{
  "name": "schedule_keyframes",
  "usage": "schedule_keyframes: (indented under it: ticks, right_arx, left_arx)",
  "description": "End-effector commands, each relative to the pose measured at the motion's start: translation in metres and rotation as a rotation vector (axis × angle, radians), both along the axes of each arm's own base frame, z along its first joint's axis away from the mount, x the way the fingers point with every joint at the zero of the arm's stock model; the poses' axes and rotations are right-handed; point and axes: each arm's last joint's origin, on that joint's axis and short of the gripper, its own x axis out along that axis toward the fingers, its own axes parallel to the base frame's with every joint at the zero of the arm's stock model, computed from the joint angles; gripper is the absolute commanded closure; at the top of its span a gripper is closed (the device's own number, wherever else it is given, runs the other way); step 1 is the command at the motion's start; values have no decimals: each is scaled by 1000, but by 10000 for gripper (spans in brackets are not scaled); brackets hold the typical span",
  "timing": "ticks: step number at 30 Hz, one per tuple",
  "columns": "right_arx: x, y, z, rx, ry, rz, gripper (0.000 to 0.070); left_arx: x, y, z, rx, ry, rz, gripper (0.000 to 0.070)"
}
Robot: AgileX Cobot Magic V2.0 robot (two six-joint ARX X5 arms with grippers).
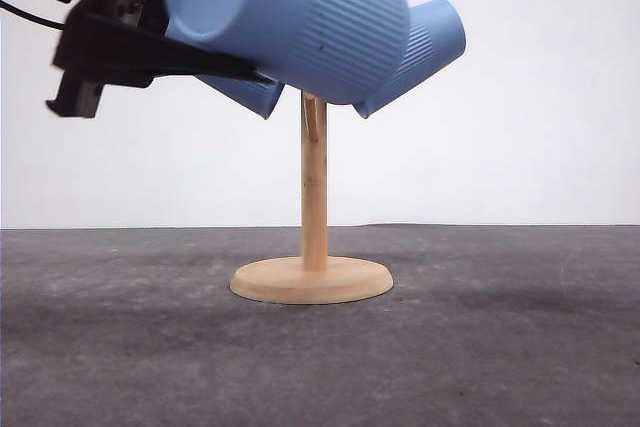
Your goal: Place three cups
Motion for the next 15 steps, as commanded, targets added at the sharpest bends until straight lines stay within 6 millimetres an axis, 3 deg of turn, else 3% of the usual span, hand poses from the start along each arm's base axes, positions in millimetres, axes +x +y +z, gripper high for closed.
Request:
schedule_keyframes:
  ticks: [1, 8, 15]
  right_arx:
    - [2, 0, 4, -7, -49, 12, 404]
    - [2, 0, 4, -20, -88, 22, 404]
    - [2, 0, 4, -20, -89, 23, 404]
  left_arx:
    - [5, -3, 3, -17, 138, 84, 392]
    - [19, -9, -14, 11, 317, 166, 392]
    - [36, -14, -21, -30, 302, 248, 393]
